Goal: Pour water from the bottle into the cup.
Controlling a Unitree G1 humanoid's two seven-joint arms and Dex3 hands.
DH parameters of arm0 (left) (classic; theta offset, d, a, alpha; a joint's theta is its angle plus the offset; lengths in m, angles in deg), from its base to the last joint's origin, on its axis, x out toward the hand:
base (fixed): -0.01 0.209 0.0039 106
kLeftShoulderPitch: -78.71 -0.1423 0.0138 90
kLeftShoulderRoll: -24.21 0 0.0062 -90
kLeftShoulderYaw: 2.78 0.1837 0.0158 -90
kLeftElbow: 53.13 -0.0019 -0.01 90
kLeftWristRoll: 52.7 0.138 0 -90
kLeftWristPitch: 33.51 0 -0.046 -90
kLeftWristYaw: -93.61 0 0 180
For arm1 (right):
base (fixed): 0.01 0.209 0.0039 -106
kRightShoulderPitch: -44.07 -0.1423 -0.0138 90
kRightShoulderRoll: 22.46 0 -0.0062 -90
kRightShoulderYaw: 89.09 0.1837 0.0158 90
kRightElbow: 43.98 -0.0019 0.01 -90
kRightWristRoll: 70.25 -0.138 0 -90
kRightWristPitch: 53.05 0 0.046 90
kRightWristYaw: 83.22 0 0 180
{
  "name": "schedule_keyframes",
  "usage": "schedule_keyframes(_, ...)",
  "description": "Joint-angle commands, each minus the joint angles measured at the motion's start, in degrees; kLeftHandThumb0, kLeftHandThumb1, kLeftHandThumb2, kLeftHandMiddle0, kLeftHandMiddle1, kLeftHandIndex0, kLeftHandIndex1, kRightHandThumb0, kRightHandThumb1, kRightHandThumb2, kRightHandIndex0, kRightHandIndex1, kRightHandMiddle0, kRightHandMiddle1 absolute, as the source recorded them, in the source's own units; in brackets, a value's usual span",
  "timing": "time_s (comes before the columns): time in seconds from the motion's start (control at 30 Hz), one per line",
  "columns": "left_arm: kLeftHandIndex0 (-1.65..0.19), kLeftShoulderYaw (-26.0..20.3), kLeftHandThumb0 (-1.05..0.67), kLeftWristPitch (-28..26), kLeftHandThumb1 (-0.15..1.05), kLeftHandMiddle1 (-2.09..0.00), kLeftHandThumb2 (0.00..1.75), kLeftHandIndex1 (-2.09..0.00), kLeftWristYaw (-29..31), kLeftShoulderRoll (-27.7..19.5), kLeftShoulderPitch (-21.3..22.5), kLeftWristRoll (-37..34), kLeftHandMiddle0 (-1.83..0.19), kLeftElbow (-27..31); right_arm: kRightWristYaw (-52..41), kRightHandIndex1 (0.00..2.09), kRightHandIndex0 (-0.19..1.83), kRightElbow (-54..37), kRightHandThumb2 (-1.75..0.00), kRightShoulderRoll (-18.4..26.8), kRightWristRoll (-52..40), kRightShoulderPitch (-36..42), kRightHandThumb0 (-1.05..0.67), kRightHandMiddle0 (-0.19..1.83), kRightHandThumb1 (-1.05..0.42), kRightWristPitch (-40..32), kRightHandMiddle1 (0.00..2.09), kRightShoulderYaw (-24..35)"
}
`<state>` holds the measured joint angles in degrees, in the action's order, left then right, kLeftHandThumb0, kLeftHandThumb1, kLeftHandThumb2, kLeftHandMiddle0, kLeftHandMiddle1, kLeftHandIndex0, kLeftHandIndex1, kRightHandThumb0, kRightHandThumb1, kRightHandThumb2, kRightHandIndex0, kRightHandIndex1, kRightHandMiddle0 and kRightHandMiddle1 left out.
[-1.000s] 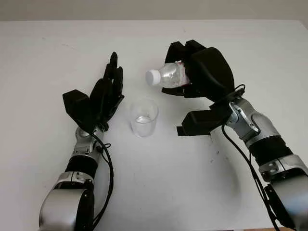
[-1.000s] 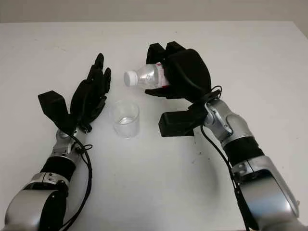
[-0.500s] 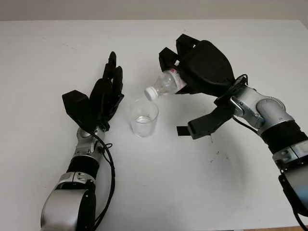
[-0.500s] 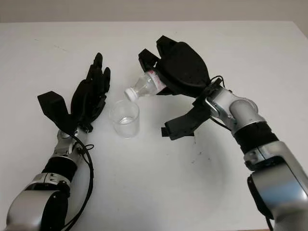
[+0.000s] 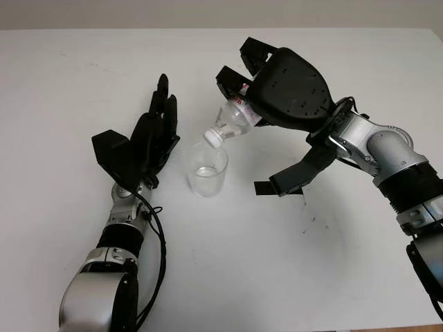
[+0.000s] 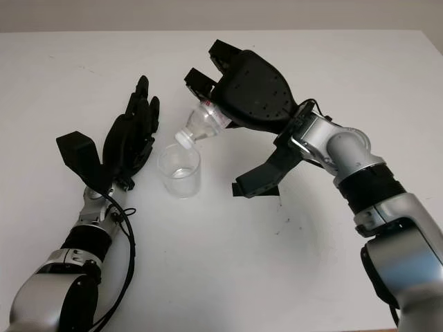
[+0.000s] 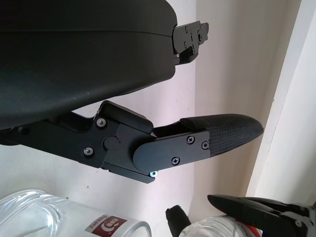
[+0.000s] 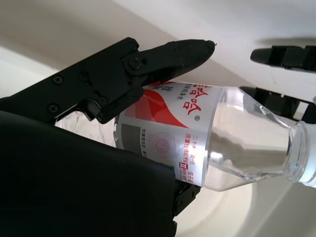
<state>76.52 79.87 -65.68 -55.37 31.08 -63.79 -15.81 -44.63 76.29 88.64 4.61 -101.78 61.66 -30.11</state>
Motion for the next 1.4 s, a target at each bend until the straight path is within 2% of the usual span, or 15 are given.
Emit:
schedule_keyframes(0.0, 0.19, 0.11, -0.87, 0.15, 1.05, 0.00, 0.64, 0.00, 0.41, 0.61, -1.47, 0.02, 0.19, -1.44, 2.73, 2.09, 1.27, -1.10, -0.43, 0.60, 0.82, -2.01, -0.54, 0.81, -1.05, -0.88, 2.09, -0.41)
schedule_keyframes(0.17, 0.19, 0.01, -0.87, 0.40, 1.05, 0.00, 0.64, 0.00, 0.79, 0.66, -1.21, -0.14, 0.19, -1.76, 8.20, 2.09, 1.30, -0.18, -0.39, 0.83, 3.80, -3.50, -0.52, 0.85, -1.05, -1.48, 2.09, -2.28)
schedule_keyframes(0.4, 0.19, -0.20, -0.86, 0.67, 1.05, 0.00, 0.63, 0.00, 0.53, 0.82, -0.64, -0.29, 0.19, -2.38, 12.08, 2.09, 1.33, 1.07, -0.32, 1.48, 6.14, -5.22, -0.47, 0.78, -1.05, -1.76, 2.09, -4.64)
schedule_keyframes(0.53, 0.19, -0.16, -0.86, 1.16, 1.05, 0.00, 0.64, 0.00, 1.10, 0.65, -0.43, -0.32, 0.19, -2.85, 14.11, 2.09, 1.32, 1.54, -0.26, 1.81, 8.52, -5.77, -0.44, 0.67, -1.05, -3.39, 2.09, -5.89)
schedule_keyframes(0.9, 0.19, -0.16, -0.87, 1.20, 1.05, 0.00, 0.65, 0.00, 1.19, 0.44, 0.03, -0.26, 0.19, -3.53, 13.98, 2.09, 1.30, 2.48, -0.37, 1.39, 6.00, -4.95, -0.47, 0.69, -1.05, -3.38, 2.09, -5.69)
schedule_keyframes(1.03, 0.19, -0.02, -0.86, 1.16, 1.05, 0.00, 0.66, 0.00, 1.26, 0.45, -0.13, -0.17, 0.19, -3.18, 11.89, 2.09, 1.27, 2.20, -0.39, 0.69, -0.45, -3.27, -0.51, 0.74, -1.05, -2.11, 2.09, -3.46)
schedule_keyframes(1.17, 0.19, 0.00, -0.86, 1.30, 1.05, 0.00, 0.66, 0.00, 1.80, 0.22, -0.22, -0.15, 0.19, -3.30, 4.85, 2.09, 1.31, 1.25, -0.34, -2.50, -19.06, 1.74, -0.49, 0.87, -1.05, 2.57, 2.09, 4.51)
schedule_keyframes(1.23, 0.19, -0.10, -0.85, 1.37, 1.05, 0.00, 0.67, 0.00, 1.94, 0.21, -0.31, -0.25, 0.19, -3.25, -0.87, 2.09, 1.40, -1.11, -0.32, -4.07, -27.51, 4.49, -0.46, 0.99, -1.05, 2.70, 2.09, 8.39)
schedule_keyframes(1.37, 0.19, 0.01, -0.86, 1.03, 1.05, 0.00, 0.65, 0.00, 1.63, 0.11, -0.48, -0.02, 0.19, -2.87, -15.21, 2.09, 1.43, -8.08, -0.33, -8.68, -46.48, 10.54, -0.41, 1.04, -1.05, -0.14, 2.09, 16.25)
